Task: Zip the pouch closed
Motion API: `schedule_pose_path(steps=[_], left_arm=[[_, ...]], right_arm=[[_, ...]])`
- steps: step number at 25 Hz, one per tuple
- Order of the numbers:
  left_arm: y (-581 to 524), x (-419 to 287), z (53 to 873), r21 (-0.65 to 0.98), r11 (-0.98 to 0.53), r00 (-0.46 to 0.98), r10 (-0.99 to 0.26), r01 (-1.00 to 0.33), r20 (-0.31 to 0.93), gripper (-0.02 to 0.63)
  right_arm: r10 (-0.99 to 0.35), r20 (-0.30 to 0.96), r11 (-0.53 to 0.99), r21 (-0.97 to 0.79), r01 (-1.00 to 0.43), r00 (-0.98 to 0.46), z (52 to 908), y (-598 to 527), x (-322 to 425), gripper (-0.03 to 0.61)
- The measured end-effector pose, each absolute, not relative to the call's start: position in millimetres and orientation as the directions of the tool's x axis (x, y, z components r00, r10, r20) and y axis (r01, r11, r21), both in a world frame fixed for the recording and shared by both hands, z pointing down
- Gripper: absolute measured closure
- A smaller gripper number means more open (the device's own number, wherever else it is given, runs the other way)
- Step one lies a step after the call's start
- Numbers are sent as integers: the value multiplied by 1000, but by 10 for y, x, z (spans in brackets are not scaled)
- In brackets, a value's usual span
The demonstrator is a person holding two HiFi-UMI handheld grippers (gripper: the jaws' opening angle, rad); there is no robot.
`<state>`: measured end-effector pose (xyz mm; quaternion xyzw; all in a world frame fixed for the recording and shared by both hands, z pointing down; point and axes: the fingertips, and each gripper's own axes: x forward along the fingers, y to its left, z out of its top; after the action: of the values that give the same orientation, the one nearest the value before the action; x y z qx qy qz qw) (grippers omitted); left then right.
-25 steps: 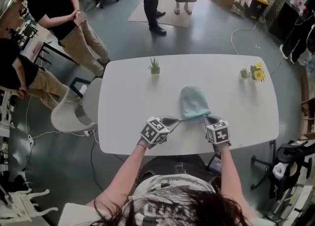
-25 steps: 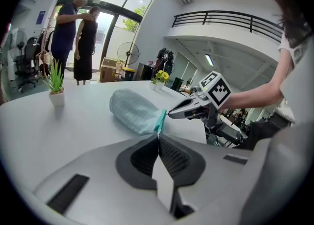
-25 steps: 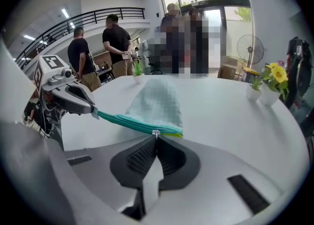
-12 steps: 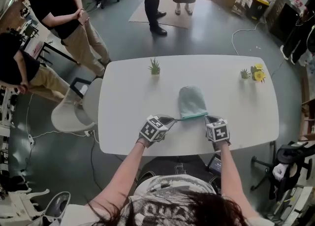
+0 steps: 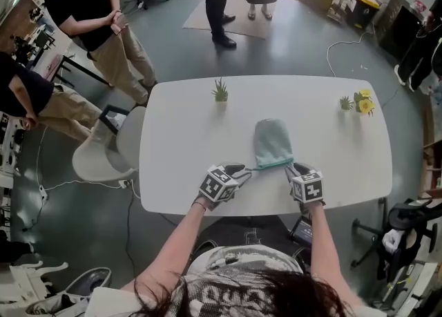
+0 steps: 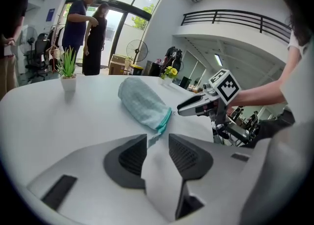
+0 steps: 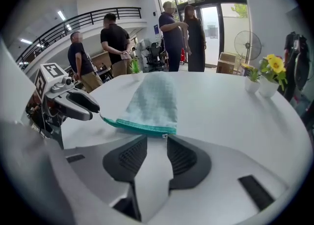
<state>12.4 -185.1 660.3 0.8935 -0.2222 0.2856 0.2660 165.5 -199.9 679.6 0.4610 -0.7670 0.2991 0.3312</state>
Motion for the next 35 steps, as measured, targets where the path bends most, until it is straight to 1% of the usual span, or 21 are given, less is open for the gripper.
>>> schedule_pose_path(steps=[1,4,7,10,12,19,26,35], left_arm=[[-1831,105,6574,346,-758,740,-254,-552,623,465],[-1782,38,6427,342,-749,752,-303,-568,586,466],[-1749,-15,6214,329,-740,762,-366,-586,534,494],[-1692,-23,5998,323,-736,773,-414,-595,480,528],[-1652,-33,5887,324,-730,777,-442,-602,449,537],[-1453,-84,5601,338,-687,761,-527,-643,377,549],[-1180,-45,5355,334,-649,729,-596,-684,336,563],[-651,216,5103,332,-577,663,-695,-746,280,566]], right_arm=[[-524,773,388,-157,-908,-358,6748,-1972,1639,446],[-577,724,375,-177,-910,-378,6559,-1872,1535,452],[-626,666,379,-195,-905,-406,6302,-1776,1373,463],[-669,601,391,-215,-895,-437,6020,-1691,1207,495],[-681,564,415,-228,-881,-467,5843,-1634,1082,495],[-683,476,504,-242,-829,-554,5472,-1526,840,506],[-650,438,586,-233,-776,-621,5257,-1291,755,528],[-613,387,668,-213,-713,-689,5044,-731,945,555]])
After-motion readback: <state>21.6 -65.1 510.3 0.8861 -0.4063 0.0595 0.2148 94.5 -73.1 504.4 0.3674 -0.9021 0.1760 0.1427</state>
